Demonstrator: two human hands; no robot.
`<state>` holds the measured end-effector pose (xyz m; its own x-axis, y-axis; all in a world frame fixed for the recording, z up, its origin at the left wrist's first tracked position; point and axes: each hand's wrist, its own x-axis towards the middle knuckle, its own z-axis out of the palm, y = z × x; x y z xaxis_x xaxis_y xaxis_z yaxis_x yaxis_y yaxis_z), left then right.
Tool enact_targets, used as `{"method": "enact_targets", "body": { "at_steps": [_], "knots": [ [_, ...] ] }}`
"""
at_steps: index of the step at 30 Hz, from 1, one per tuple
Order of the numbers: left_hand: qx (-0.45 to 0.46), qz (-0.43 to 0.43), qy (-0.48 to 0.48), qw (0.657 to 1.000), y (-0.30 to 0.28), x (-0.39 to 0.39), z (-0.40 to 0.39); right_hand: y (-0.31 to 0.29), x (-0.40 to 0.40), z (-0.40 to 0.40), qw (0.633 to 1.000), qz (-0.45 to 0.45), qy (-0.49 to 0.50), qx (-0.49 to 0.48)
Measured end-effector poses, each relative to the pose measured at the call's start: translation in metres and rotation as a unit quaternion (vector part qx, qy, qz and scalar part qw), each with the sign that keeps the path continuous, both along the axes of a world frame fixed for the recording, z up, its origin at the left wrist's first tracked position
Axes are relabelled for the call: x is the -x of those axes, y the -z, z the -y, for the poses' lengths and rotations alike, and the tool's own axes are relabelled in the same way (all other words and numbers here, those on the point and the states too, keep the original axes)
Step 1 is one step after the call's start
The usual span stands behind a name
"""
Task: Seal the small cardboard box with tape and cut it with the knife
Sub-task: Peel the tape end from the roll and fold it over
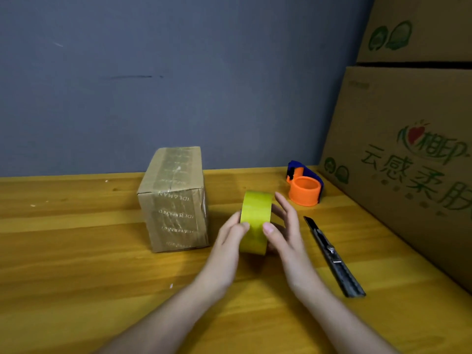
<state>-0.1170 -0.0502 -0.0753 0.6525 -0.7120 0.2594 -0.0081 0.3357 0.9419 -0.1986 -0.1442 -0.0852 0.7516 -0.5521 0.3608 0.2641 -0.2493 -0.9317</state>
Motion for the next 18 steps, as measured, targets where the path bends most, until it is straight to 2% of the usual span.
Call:
{"method": "enact_targets", "body": {
  "at_steps": [4, 9, 12, 18],
  "knots": [
    [-0.004, -0.113, -0.017, 0.993, -0.003, -0.0044, 0.002, 0.0022, -0.0027, -0.0002, 0.998, 0.009, 0.018, 0.067],
    [-0.027, -0.174, 0.022, 0.984, -0.0068, -0.0034, -0.0004, 0.0045, -0.0006, 0.001, 0.99, -0.006, 0.044, 0.132],
    [-0.016, -0.178, 0.032, 0.983, -0.009, -0.0026, -0.0003, 0.0042, 0.0002, 0.0007, 0.987, -0.011, 0.053, 0.151],
    [-0.004, -0.117, 0.043, 0.992, -0.0072, 0.0002, -0.0001, 0.0048, 0.0012, -0.0012, 0.986, -0.01, 0.056, 0.158]
  ]
}}
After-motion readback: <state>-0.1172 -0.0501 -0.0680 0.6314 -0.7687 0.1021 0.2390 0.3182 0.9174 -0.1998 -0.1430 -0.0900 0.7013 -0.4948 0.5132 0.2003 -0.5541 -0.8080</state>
